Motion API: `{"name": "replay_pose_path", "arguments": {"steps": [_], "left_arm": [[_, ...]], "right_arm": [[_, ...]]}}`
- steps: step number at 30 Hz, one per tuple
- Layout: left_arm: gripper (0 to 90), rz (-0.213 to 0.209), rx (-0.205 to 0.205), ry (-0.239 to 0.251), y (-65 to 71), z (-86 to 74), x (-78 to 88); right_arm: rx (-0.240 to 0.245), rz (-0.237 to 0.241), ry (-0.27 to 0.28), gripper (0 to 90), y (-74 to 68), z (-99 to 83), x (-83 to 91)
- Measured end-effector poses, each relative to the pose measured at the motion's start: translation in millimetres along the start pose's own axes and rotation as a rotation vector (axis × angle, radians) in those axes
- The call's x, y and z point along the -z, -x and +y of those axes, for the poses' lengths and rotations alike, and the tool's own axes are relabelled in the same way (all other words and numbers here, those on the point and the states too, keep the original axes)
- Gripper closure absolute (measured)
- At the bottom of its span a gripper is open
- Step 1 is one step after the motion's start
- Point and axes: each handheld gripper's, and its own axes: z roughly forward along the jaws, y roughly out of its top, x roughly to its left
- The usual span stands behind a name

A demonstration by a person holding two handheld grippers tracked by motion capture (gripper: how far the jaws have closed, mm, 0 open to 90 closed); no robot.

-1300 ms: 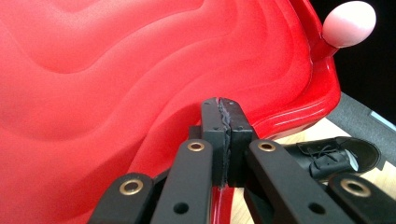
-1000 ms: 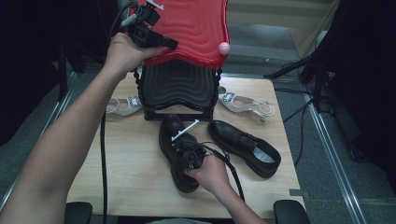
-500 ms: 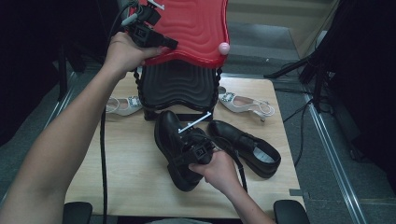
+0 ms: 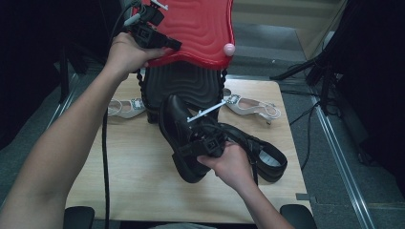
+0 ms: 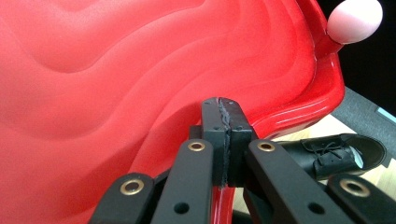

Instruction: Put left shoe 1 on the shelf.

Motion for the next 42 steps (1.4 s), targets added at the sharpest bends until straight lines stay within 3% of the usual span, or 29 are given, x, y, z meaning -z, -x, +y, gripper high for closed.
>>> {"name": "replay_pose_path", "arguments": {"steps": [3, 7, 12, 23, 26, 36, 40, 42], "left_arm": [[90.0, -0.001, -0.006, 0.003, -0.1, -0.3, -0.2], [90.0, -0.007, -0.014, 0.007, -0.8, -1.3, 0.2], [90.0, -0.014, -0.011, 0.020, -1.9, -3.1, 0.3], [90.0, -0.011, -0.005, 0.020, -0.9, -3.8, 0.7], [90.0, -0.011, -0.004, 0.019, -1.0, -3.8, 0.8], [90.0, -0.017, 0.005, 0.019, -2.2, -4.2, 1.4], [90.0, -0.011, 0.004, 0.022, -1.8, -5.4, 2.2], [90.0, -0.010, 0.004, 0.024, -2.1, -5.8, 2.4]], "right_arm": [[0.017, -0.033, 0.017, 86.5, 4.4, 11.8, -1.6], [0.063, -0.123, 0.023, 86.4, 5.9, 27.2, -9.1], [0.096, -0.174, 0.035, 86.2, 10.6, 46.6, -19.1], [0.105, -0.305, 0.103, 85.8, 28.1, 80.9, -45.7], [0.140, -0.351, 0.122, 85.8, 30.2, 88.4, -54.6], [0.124, -0.349, 0.241, 84.3, 37.5, 110.8, -72.1], [0.116, -0.381, 0.257, 84.1, 39.6, 115.3, -82.1], [0.109, -0.364, 0.269, 82.7, 40.6, 115.1, -85.8]]}}
